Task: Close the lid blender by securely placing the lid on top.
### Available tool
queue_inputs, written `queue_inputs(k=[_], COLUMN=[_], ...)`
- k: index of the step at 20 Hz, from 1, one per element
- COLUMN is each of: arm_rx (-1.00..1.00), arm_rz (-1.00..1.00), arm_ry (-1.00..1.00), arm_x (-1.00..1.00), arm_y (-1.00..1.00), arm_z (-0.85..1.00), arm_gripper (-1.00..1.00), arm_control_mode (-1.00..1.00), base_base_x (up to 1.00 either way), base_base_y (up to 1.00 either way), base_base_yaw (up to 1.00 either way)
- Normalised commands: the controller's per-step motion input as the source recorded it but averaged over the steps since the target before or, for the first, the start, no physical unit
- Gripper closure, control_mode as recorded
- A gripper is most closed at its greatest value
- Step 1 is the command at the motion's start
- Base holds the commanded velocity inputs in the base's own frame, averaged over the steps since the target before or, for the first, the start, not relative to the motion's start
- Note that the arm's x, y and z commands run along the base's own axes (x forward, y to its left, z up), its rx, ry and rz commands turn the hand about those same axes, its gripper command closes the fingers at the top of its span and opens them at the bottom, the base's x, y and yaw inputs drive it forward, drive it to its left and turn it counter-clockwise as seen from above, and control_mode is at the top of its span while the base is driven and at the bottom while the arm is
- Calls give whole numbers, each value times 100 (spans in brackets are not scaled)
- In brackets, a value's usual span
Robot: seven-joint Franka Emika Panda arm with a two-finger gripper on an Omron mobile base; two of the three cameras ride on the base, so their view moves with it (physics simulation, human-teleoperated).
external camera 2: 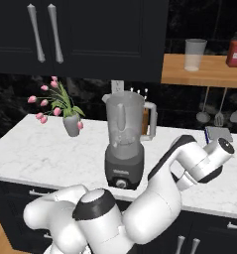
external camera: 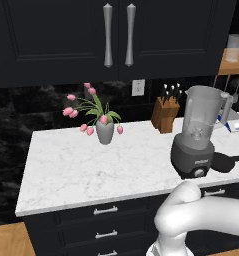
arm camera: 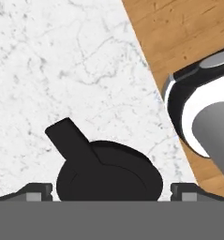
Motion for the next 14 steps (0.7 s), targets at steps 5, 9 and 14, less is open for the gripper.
queue_inputs(k=[5,9,14], arm_rx=[-1,-5,0], arm_rz=[31,31,5], arm_ry=[6,20,6], arm_x=[1,0,13], arm_y=[-5,0,0], arm_z=[0,0,0], arm_gripper=[-100,-100,-100], arm_control_mode=[-100,-100,-100], base_base_x=[0,0,0], base_base_y=[0,0,0], base_base_yaw=[0,0,0])
